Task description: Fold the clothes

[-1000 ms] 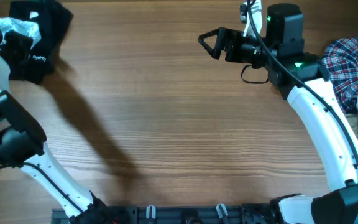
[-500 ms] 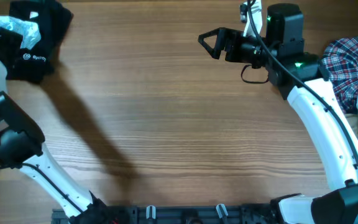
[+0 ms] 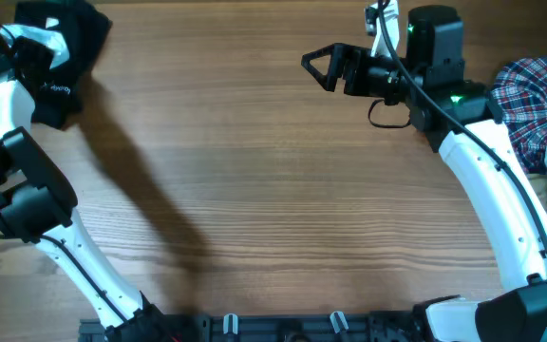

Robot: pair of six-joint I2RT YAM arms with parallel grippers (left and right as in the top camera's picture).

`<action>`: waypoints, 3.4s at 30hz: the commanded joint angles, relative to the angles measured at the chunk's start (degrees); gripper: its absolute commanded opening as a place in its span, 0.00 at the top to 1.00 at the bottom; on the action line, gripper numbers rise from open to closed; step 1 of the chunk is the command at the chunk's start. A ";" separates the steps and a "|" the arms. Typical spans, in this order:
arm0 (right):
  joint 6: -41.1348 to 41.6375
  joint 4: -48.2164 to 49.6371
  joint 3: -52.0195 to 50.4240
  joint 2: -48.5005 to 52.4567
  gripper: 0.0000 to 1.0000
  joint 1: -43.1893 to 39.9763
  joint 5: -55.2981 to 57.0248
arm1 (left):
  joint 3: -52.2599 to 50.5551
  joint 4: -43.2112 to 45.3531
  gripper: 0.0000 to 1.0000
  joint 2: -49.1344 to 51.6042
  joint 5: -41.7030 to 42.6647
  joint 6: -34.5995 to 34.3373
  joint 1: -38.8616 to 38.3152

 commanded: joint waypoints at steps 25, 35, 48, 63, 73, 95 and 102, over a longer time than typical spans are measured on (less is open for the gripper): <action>0.02 -0.04 0.04 -1.11 0.05 -0.13 -1.18 | 0.26 5.49 0.96 -11.19 23.32 -3.26 0.04; -0.02 -0.07 0.04 -1.11 0.05 -0.13 -1.18 | 0.26 1.31 0.96 -17.92 23.32 -1.92 -6.25; -1.36 -0.28 0.04 -1.11 0.05 -0.13 -1.18 | 0.26 -4.46 0.96 -18.97 19.76 -1.90 -11.10; 0.00 -0.74 0.04 -1.11 0.05 -0.13 -1.20 | 0.24 -8.11 0.93 -9.94 4.85 -1.86 -3.21; 0.13 -0.72 0.04 -1.11 0.05 -0.13 -1.22 | 0.24 -8.11 0.96 -3.80 4.61 -1.01 6.71; 0.00 -0.76 0.04 -1.11 0.05 -0.13 -1.42 | 0.26 -10.43 0.59 -5.14 12.15 -0.98 9.42; -0.04 -0.72 0.04 -1.11 0.05 -0.13 -2.25 | 0.26 -14.08 0.54 -13.90 12.50 0.26 9.18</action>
